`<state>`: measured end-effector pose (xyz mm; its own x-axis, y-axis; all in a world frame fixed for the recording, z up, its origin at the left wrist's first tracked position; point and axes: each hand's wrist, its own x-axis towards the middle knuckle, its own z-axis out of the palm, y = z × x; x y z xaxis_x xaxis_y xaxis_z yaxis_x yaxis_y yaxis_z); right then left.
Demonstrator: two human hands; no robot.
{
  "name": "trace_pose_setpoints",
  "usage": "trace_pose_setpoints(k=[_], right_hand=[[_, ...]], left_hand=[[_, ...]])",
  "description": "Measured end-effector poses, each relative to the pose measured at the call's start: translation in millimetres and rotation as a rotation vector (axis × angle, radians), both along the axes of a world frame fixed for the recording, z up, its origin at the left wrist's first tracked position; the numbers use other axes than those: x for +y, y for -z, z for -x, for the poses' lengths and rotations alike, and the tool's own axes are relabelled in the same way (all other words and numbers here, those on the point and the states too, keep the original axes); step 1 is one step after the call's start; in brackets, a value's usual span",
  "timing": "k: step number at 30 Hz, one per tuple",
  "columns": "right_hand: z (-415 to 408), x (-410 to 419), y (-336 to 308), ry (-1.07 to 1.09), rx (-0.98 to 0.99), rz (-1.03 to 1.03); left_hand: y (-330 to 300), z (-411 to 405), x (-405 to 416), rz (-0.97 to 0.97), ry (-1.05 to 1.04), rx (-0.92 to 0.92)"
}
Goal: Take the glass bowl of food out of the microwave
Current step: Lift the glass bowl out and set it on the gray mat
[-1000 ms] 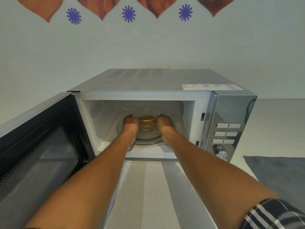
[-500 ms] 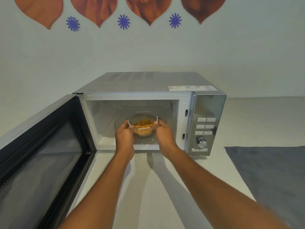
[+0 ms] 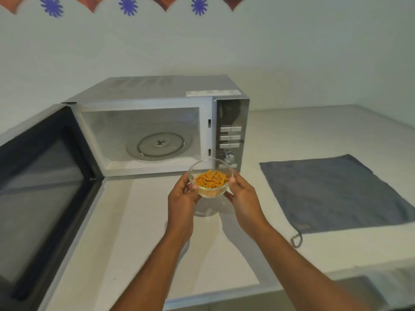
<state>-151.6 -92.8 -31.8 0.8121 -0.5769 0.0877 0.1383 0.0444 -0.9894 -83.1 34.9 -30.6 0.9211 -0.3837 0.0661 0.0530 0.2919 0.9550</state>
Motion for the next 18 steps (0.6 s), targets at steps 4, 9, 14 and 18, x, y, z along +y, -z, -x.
trace_pose_setpoints(k=[4,9,14,18], right_hand=[[43,-36,3,0.116,-0.005,-0.041],[86,-85,5,0.243,0.027,-0.057],[109,-133,1,0.355,0.077,-0.037],[113,-168,2,0.42,0.139,-0.031]], left_hand=[[2,28,-37,-0.08,0.135,-0.054],[4,50,-97,-0.166,0.254,-0.102],[4,61,-159,-0.234,0.367,-0.079],[5,58,-201,-0.325,0.41,-0.068]])
